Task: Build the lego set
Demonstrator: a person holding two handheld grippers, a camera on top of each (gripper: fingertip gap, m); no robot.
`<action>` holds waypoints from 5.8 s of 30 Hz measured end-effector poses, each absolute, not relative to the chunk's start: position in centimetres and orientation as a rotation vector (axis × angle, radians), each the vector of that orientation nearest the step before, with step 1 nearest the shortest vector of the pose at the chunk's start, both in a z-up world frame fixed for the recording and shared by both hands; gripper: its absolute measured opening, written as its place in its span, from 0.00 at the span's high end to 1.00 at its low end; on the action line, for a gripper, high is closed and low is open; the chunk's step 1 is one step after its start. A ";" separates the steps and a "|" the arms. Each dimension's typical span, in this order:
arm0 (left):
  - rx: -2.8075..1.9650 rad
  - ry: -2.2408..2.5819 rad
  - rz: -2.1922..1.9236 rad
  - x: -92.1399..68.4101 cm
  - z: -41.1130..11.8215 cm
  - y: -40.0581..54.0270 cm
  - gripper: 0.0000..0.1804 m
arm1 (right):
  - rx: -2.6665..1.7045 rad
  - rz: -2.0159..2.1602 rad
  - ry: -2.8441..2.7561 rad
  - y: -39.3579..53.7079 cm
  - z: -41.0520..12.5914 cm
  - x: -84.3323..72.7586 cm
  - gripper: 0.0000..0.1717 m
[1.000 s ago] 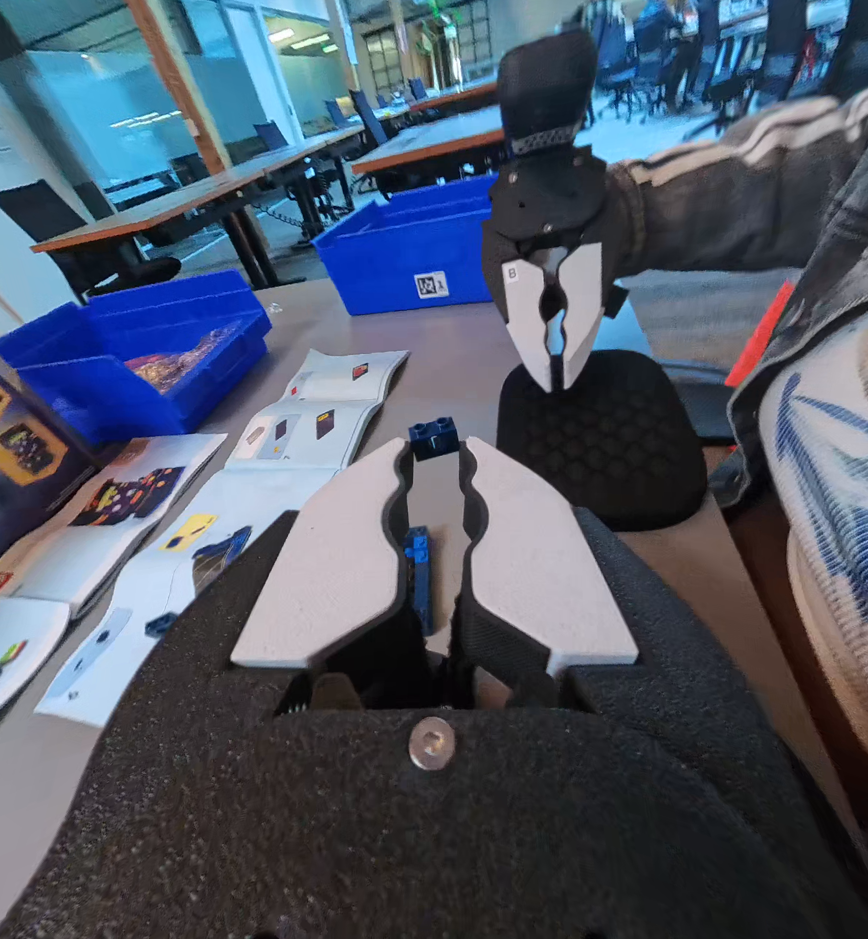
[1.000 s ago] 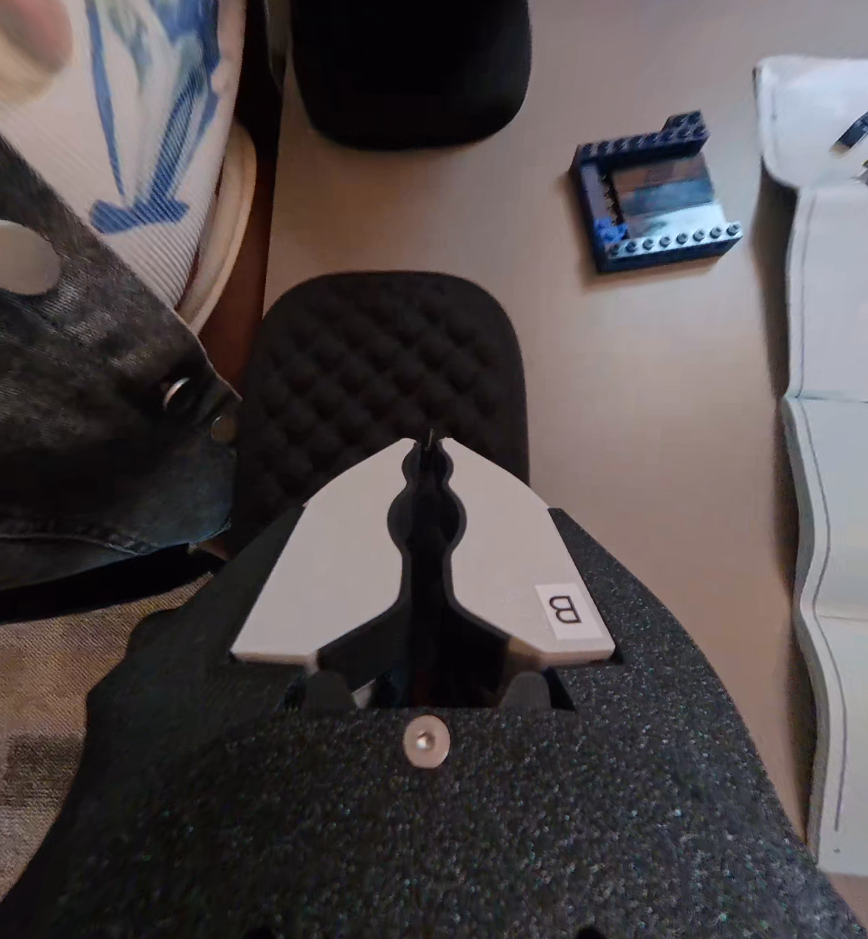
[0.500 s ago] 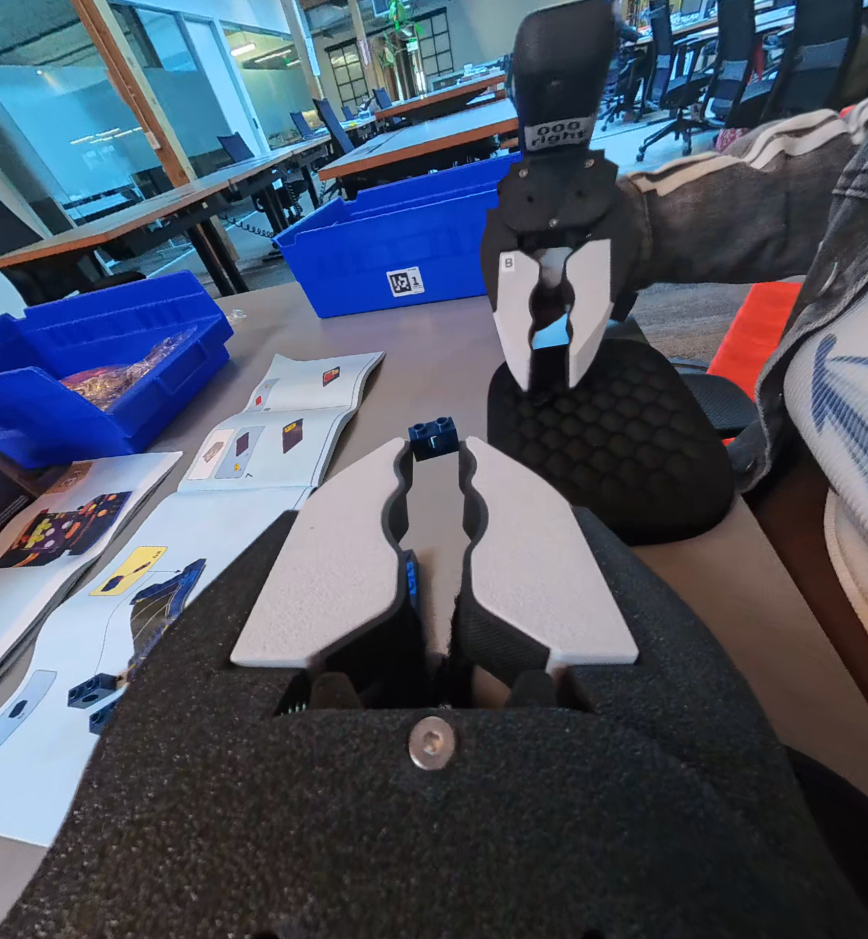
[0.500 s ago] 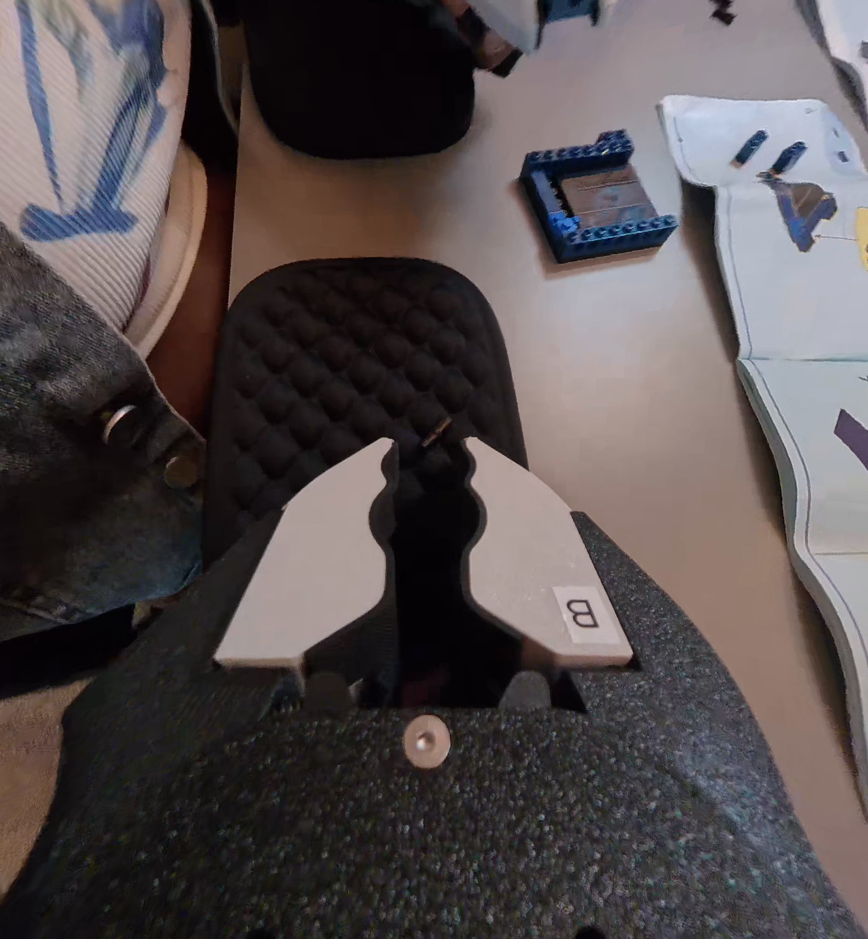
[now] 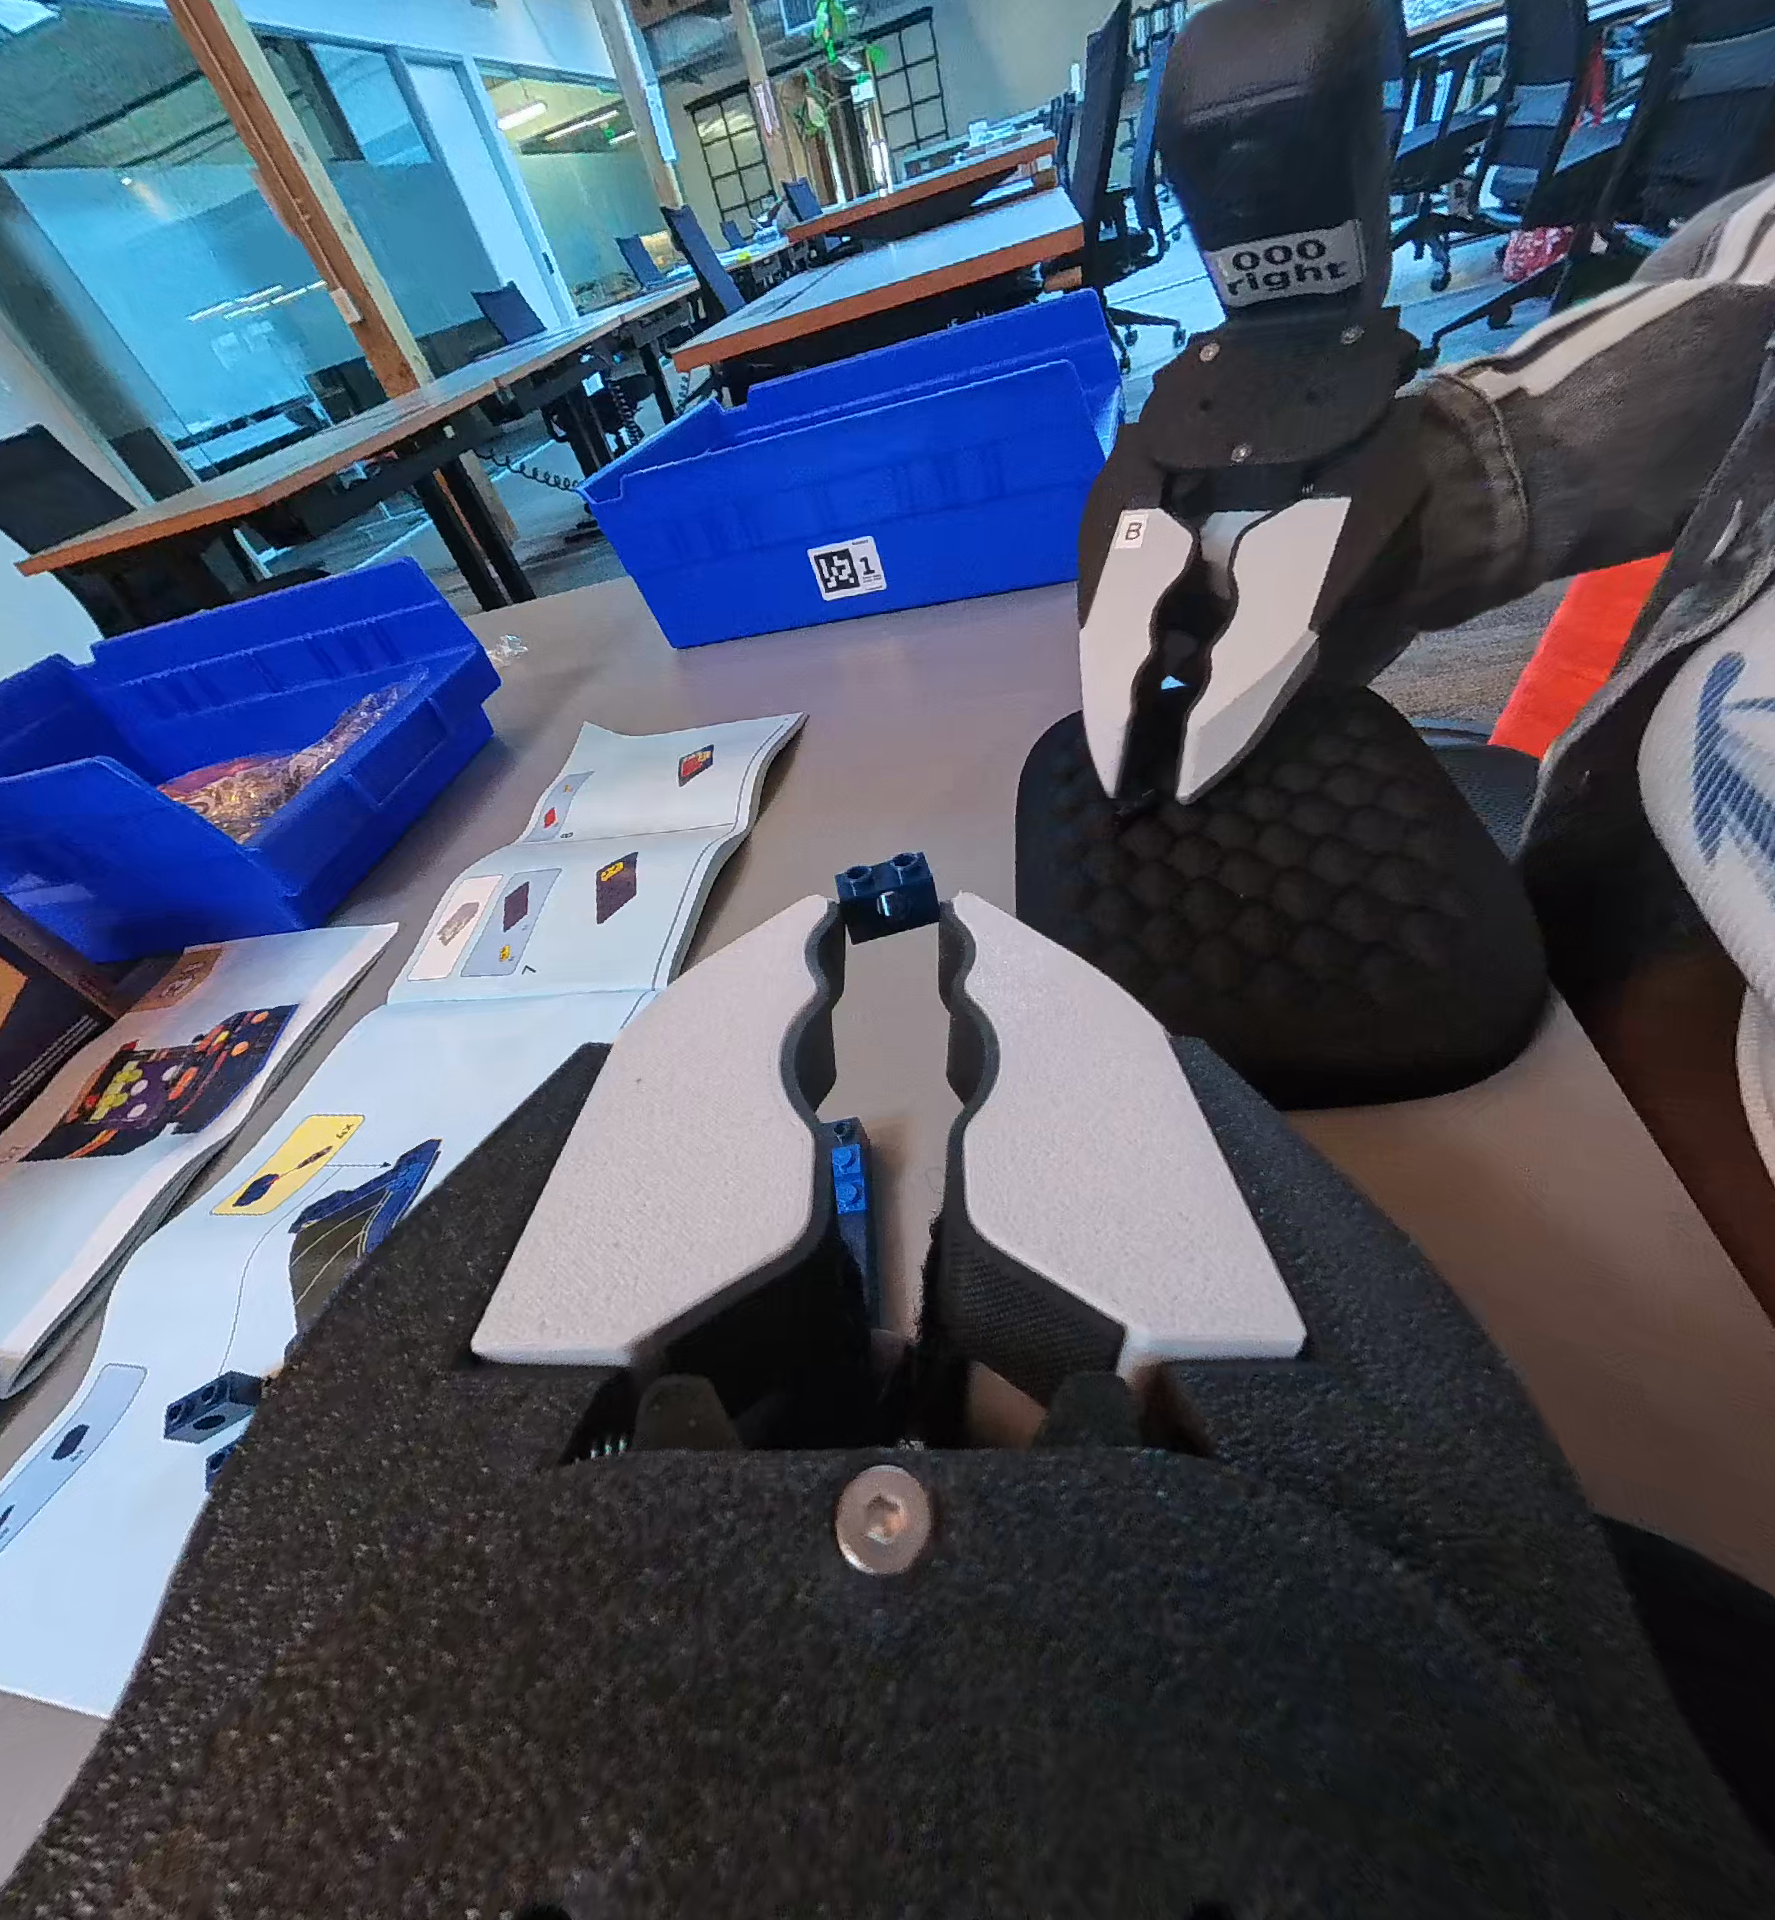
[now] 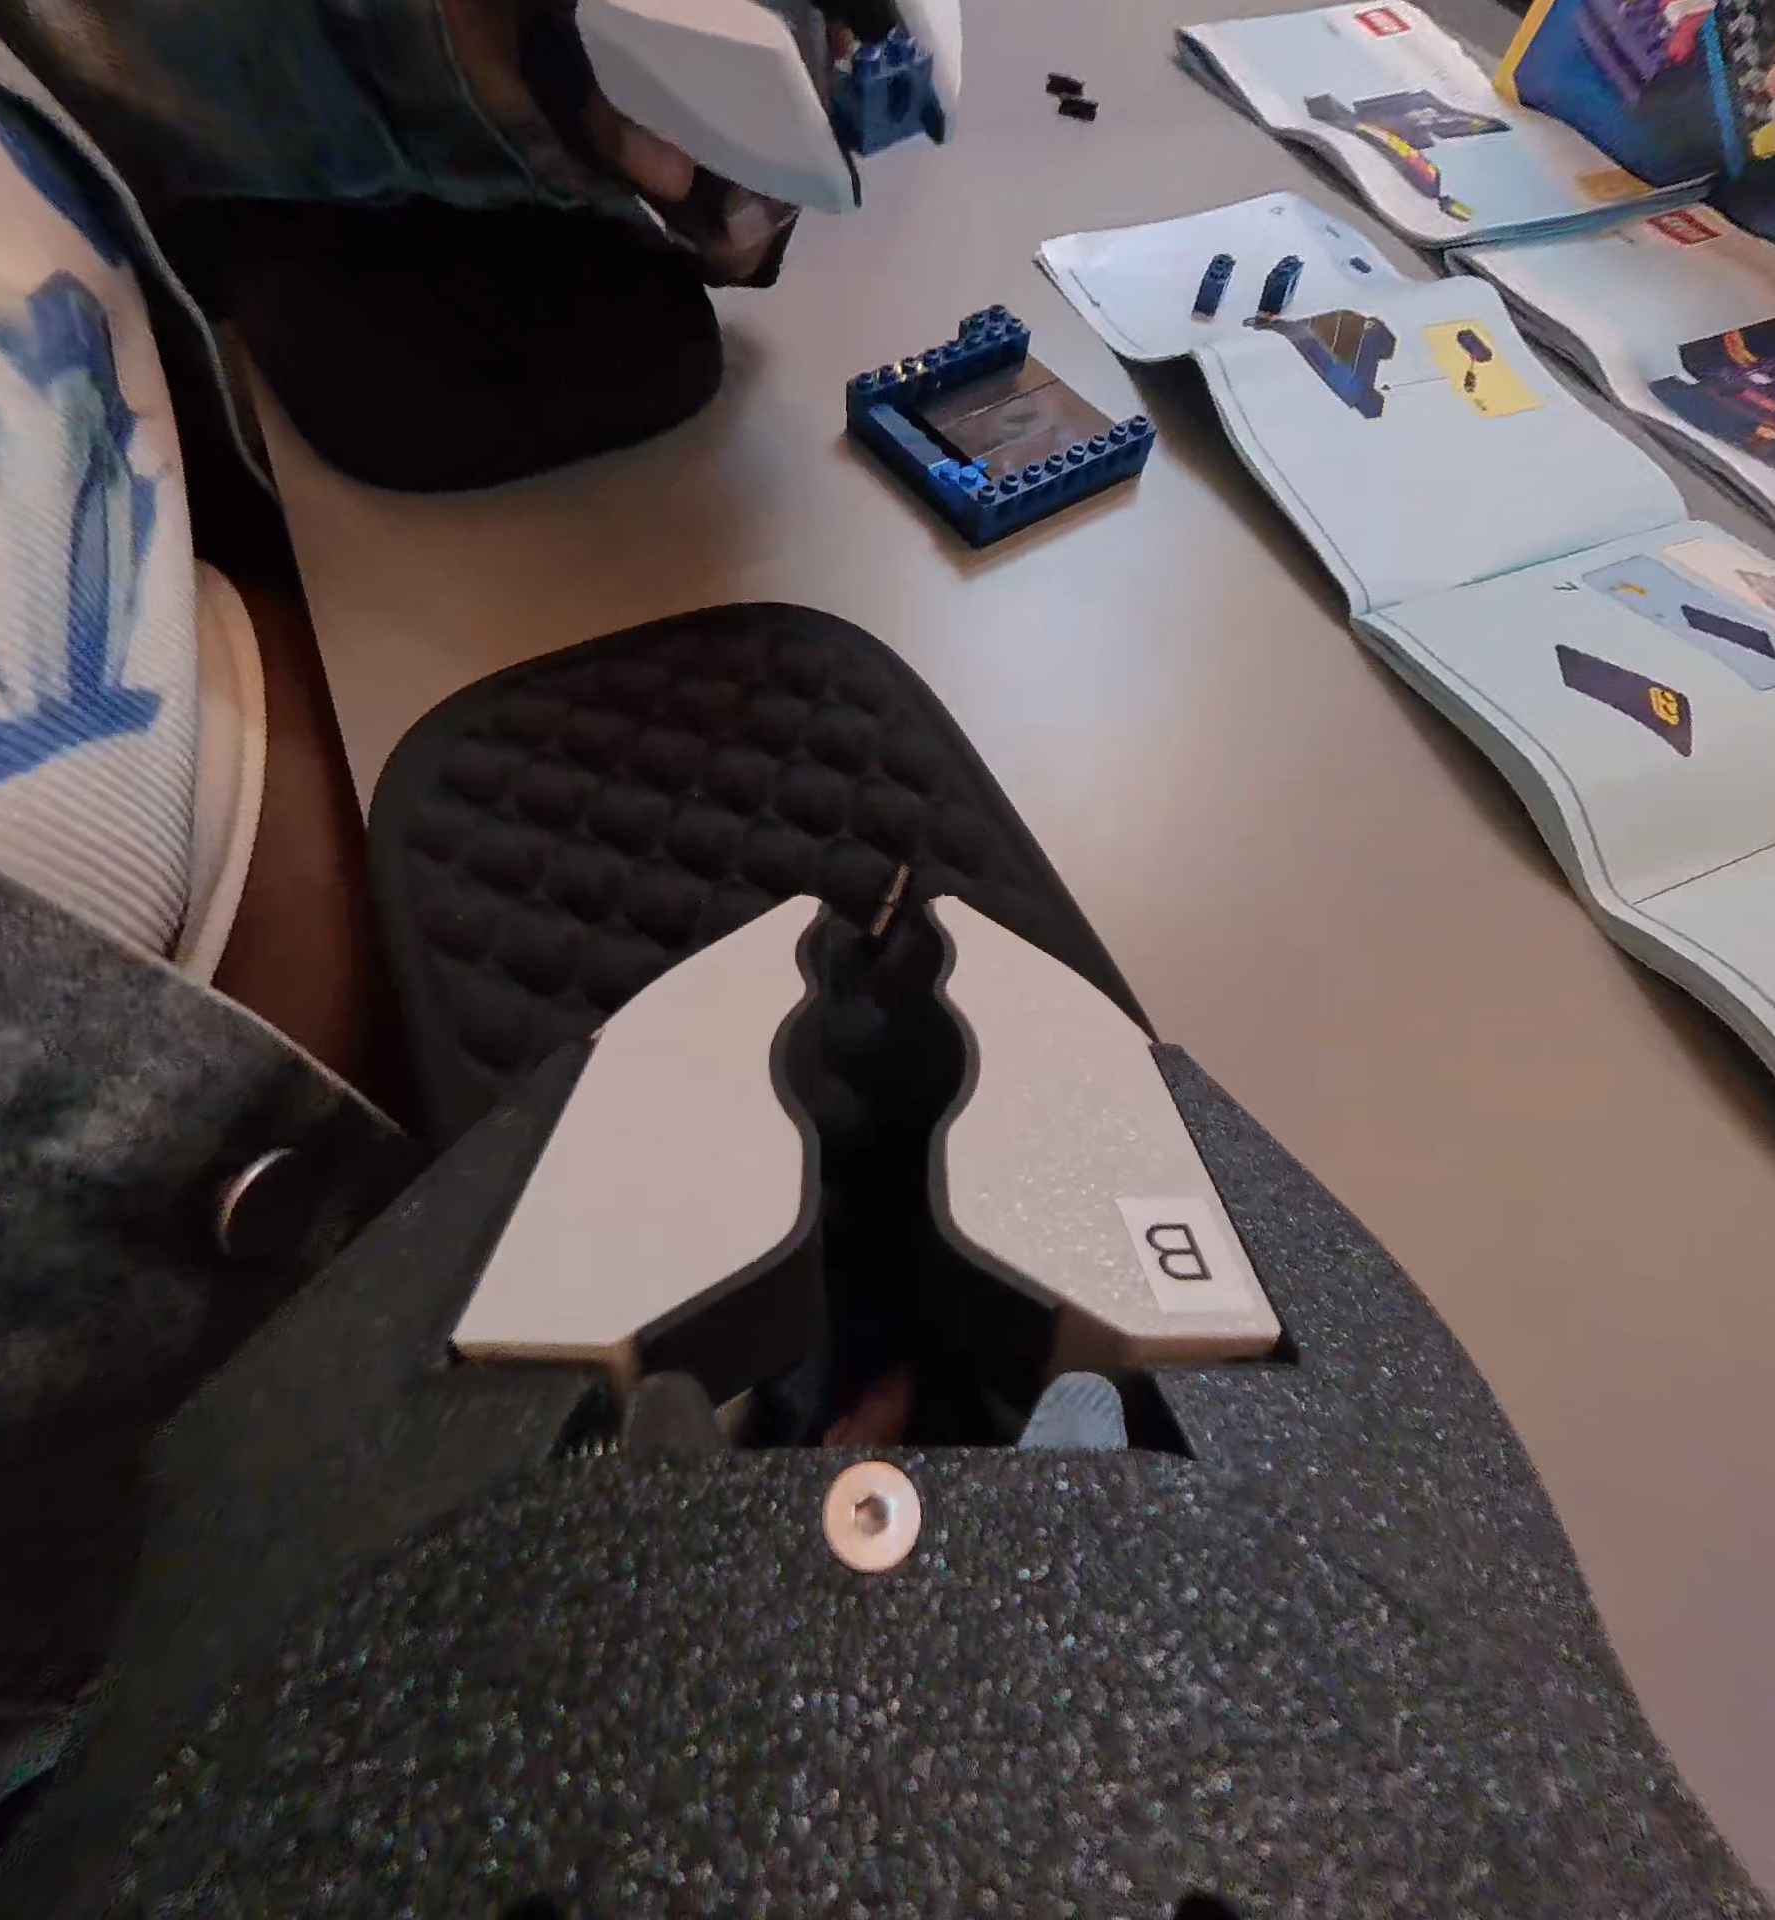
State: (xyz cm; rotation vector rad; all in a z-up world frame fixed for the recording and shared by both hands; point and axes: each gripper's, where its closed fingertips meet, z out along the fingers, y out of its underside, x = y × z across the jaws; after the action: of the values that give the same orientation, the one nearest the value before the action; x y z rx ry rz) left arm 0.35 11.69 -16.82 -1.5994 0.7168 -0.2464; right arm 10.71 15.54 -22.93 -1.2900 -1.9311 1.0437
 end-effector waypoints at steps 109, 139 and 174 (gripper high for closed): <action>-1.598 0.795 -0.196 0.9 -17.4 11.4 0.91 | -0.992 0.834 -2.448 14.2 -23.0 13.9 0.97; -1.055 0.189 -1.023 -5.0 -8.7 8.3 0.91 | -0.967 2.335 -1.306 9.3 -8.1 -5.4 0.98; -1.259 0.188 -1.098 -4.2 -11.1 9.2 0.91 | -0.938 2.130 -1.515 9.2 -10.8 -5.1 0.97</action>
State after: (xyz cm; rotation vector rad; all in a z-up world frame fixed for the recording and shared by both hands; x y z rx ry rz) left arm -4.20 9.23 -11.10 -1.2586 0.1876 -1.0980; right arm -5.12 9.20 -10.83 -0.9377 -1.5145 2.1302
